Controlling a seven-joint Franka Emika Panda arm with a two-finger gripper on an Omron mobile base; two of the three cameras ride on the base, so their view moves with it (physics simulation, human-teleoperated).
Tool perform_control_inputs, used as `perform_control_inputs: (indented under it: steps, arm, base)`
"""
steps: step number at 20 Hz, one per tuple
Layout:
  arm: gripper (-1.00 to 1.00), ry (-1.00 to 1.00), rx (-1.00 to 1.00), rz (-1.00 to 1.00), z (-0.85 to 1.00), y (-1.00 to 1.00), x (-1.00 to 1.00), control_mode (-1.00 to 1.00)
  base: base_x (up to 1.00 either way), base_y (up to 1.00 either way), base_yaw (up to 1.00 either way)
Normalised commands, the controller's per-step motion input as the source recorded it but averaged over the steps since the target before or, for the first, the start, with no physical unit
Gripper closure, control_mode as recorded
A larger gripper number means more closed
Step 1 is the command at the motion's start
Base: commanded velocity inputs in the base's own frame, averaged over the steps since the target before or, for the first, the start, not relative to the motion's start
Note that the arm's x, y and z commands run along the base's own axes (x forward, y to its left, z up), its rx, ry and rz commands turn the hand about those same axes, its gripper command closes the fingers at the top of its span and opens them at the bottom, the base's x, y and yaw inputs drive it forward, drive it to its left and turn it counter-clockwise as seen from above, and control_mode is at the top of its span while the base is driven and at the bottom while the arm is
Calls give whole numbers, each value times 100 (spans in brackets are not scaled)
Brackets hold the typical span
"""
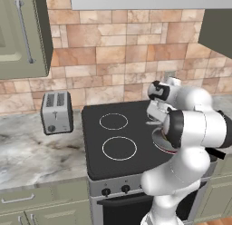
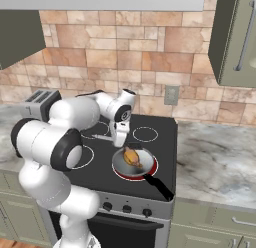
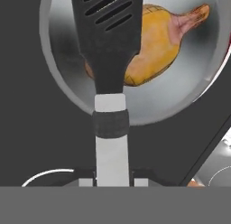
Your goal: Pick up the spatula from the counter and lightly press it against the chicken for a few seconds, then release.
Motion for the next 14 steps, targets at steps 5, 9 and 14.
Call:
perform_control_inputs:
  steps: [5,9,14]
  arm:
    - [100,0,9,0,1,-1,-43,-100]
    - [100,0,8,0,0,-3,-36,-100]
    - [100,0,7,0,0,-4,-25,-100]
  base:
    - [0,0,0]
    - [0,0,0]
    - [0,0,0]
